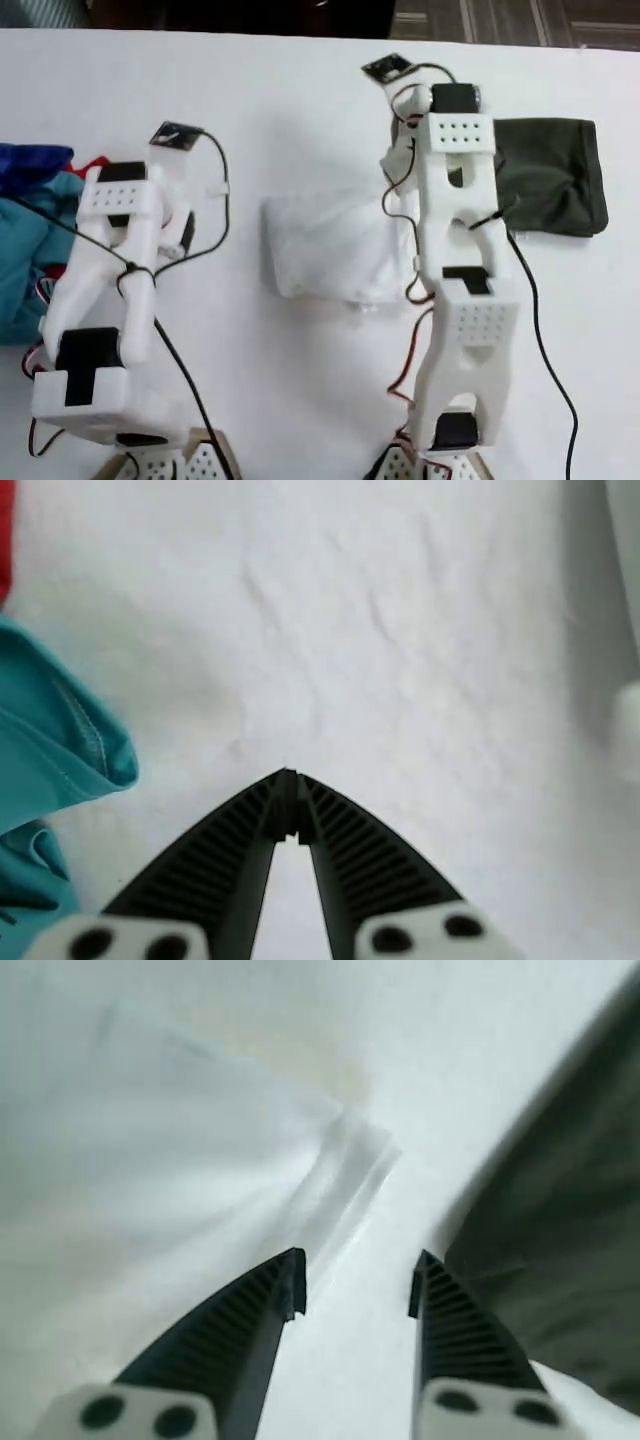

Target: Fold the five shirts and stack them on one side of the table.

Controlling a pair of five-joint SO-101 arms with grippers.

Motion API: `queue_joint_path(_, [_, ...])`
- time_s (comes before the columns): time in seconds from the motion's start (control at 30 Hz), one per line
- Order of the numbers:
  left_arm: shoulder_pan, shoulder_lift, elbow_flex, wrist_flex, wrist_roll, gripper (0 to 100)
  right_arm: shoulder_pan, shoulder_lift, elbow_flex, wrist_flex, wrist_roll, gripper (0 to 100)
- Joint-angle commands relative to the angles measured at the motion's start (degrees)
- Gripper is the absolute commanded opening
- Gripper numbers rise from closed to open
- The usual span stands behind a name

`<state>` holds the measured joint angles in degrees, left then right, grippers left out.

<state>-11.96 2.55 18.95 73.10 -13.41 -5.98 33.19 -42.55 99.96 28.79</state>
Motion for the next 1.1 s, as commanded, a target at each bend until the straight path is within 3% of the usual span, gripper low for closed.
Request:
queue_joint_path(0.0, [-0.5, -2.7, -0.5, -0.2, -0.6, 3, -0.7, -12.6, 11.8, 1.3, -0.8, 10.8])
queue_joint_path(0.23, [-0.3, -2.5, -0.2, -0.3, -0.6, 3, -1.2, -28.3, 43.4, -7.5, -0.7, 13.1])
queue_joint_path(0.4, [-0.1, -2.5, -0.2, -0.4, -0.6, 3, -1.2, -31.5, 56.8, -15.6, -0.7, 20.8])
queue_joint_path(0.73, [0.0, -2.4, -0.1, -0.5, -0.6, 3, -10.2, -31.4, 67.0, -22.5, -0.8, 21.9])
queue_joint_path(0.9, [-0.1, -2.4, 0.0, -0.4, -0.6, 3, -10.1, -31.3, 67.5, -25.8, -0.8, 21.7])
queue_joint_path(1.07, [-0.1, -2.4, 0.0, -0.4, -0.6, 3, -6.7, -32.0, 67.0, -27.3, -0.8, 7.2])
